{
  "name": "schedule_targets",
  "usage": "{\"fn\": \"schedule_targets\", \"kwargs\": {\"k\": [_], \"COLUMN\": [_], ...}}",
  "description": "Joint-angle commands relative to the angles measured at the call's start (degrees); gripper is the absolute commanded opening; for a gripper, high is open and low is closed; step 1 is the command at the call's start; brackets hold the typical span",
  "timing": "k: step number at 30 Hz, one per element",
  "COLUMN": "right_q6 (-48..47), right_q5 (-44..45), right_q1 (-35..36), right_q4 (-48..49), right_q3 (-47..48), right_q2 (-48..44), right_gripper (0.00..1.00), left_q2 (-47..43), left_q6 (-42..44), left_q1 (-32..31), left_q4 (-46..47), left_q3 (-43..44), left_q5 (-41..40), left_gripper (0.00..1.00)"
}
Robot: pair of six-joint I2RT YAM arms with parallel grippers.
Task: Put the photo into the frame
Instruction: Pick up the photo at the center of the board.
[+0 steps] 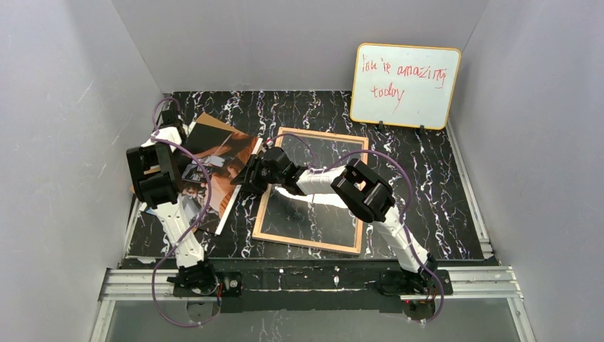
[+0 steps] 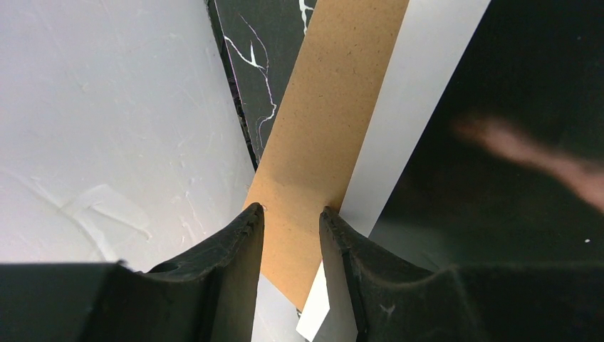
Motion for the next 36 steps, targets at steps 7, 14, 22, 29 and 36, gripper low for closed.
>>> {"fn": "schedule_targets", "kwargs": {"k": [7, 14, 22, 29, 36], "right_q6": [1.5, 0.3, 1.0, 1.5, -0.1], "right_q5": [-3.2, -4.2, -5.2, -5.4, -3.7], "right_q1": [0.0, 0.0, 0.0, 0.3, 1.1], "right_q4": [9.8, 10.6, 13.3, 14.6, 9.9], "right_q3": [-0.9, 0.7, 0.5, 1.4, 4.9], "right_q2": [-2.8, -2.2, -1.6, -0.1, 2.9], "right_gripper": [0.59, 0.59, 0.59, 0.59, 0.59], "left_q2": [4.9, 5.3, 5.5, 5.7, 5.7], "left_q6": [-1.2, -0.8, -0.6, -0.4, -0.3], "left_q1": [1.8, 2.0, 2.1, 2.1, 2.1], "left_q4": [-10.7, -10.9, -11.0, -11.1, -11.3], "left_q3": [-4.7, -4.4, -4.0, -4.3, -4.5], "left_q5": [7.5, 7.6, 8.0, 8.3, 8.7], "left_gripper": [0.35, 0.35, 0.34, 0.33, 0.33]}}
